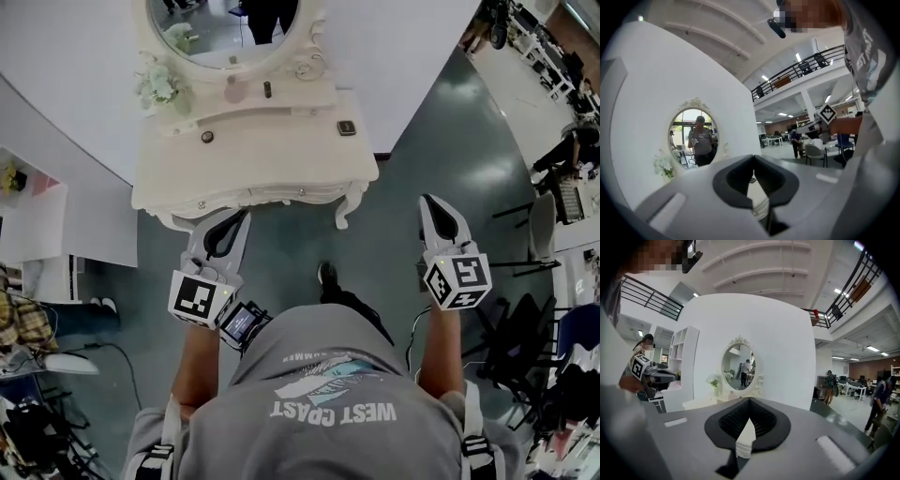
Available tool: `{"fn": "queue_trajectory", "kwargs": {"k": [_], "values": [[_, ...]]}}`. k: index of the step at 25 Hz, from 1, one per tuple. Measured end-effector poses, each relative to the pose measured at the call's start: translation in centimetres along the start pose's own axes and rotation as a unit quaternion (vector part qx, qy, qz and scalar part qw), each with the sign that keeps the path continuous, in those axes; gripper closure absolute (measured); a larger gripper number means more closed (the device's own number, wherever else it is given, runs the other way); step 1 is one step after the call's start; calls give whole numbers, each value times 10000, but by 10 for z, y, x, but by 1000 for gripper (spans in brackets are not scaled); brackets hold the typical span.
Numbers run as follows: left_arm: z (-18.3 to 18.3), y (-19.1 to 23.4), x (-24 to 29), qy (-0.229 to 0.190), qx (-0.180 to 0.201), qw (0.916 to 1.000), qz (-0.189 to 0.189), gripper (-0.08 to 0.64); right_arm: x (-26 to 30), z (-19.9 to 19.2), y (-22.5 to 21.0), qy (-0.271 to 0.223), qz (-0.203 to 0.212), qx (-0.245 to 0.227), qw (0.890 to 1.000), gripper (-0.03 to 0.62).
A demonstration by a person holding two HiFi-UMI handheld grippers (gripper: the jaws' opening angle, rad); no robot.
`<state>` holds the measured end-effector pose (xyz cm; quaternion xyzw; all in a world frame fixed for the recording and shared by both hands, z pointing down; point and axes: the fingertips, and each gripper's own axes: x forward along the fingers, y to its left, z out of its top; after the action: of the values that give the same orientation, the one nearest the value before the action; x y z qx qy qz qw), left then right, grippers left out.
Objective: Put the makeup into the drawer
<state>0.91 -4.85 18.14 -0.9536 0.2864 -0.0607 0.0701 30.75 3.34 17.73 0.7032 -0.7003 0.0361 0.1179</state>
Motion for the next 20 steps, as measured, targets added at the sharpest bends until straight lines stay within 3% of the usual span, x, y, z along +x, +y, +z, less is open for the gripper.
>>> {"fn": "queue_trajectory", "kwargs": {"k": [11, 20], "values": [[-74, 25, 96, 638, -509, 9952, 544, 558, 175, -24, -58, 389, 786, -79, 9961, 591], [-159, 47, 142, 1142, -846, 9856, 922, 558, 290, -86, -73, 890, 1175, -23, 9891, 589]]}}
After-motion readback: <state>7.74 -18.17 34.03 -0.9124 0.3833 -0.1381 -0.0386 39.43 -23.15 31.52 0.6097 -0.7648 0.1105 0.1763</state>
